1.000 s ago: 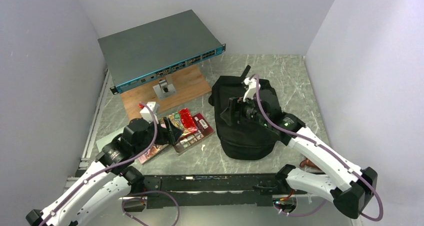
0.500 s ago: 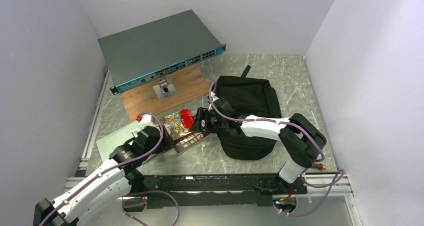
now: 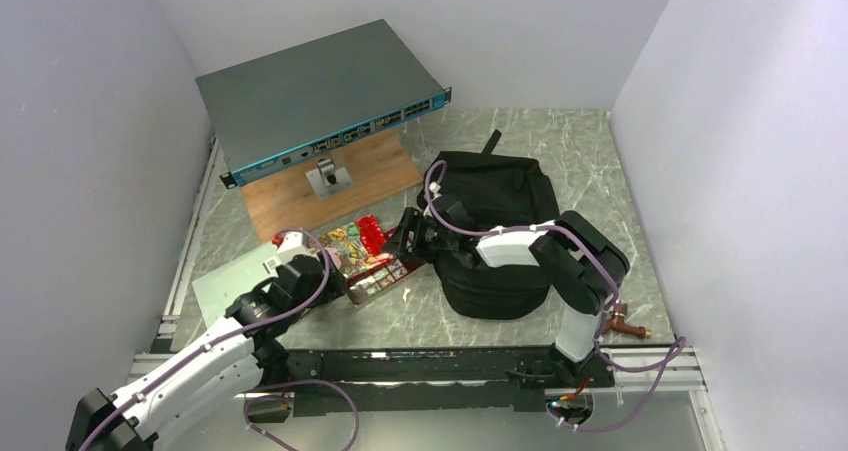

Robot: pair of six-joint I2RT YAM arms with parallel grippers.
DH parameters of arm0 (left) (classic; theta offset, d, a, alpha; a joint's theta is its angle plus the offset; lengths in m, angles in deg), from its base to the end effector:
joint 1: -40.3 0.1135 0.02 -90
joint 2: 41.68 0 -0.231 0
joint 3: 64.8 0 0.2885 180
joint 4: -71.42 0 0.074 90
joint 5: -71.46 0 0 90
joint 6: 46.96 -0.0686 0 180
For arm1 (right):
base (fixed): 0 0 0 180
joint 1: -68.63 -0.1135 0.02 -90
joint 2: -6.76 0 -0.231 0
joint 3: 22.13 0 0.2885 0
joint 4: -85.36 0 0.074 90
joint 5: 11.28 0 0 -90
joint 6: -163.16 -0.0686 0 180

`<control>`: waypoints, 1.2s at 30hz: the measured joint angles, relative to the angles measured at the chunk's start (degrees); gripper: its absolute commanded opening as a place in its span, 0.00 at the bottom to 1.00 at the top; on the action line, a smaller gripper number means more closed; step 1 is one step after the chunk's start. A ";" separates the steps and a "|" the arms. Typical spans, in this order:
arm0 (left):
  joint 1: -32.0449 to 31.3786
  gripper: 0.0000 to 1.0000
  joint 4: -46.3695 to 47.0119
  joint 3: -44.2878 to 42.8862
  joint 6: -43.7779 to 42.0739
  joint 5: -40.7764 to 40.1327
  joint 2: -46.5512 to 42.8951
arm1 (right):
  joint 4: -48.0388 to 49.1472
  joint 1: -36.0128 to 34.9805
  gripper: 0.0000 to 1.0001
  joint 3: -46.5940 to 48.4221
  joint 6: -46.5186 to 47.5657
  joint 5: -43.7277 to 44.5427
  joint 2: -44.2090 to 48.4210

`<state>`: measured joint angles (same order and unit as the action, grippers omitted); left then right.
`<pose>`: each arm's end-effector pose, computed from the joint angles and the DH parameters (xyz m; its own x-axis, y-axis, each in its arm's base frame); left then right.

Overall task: Pack the student bag
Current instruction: Pick up the book from the center of the board.

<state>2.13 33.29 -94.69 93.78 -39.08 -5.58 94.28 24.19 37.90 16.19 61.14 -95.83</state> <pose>0.1871 -0.1164 0.1218 -0.6431 -0.4168 -0.6425 -0.1841 0.8985 -0.3986 0.2703 0.2941 0.0666 -0.9257 0.2116 -0.3135 -0.1301 0.6002 0.7892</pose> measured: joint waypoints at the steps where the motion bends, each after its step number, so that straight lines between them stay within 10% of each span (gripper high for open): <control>1: 0.00 0.71 0.15 0.15 0.02 -0.07 -0.07 | 0.31 0.42 0.69 -0.37 -0.20 -0.35 -0.20; 17: 0.00 0.67 1.86 1.66 0.20 -0.39 -1.38 | 18.45 0.44 0.62 -3.45 -9.09 -7.08 -7.74; 23: 0.00 0.75 2.75 1.81 0.02 -0.22 -1.38 | 23.78 0.81 0.00 -4.02 -10.97 -6.58 -10.80; 26: 0.02 0.78 3.21 1.73 -1.29 0.70 -1.84 | 25.92 1.38 0.00 -4.13 -11.45 -7.23 -10.86; 36: 0.11 0.80 4.87 -5.97 -12.74 14.73 -8.00 | 1.29 4.37 0.00 -6.51 -1.55 -7.30 14.64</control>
<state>2.24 38.17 -100.66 81.04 -24.35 -13.58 95.57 28.56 31.39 14.63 53.84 -81.18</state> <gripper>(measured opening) 0.805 0.182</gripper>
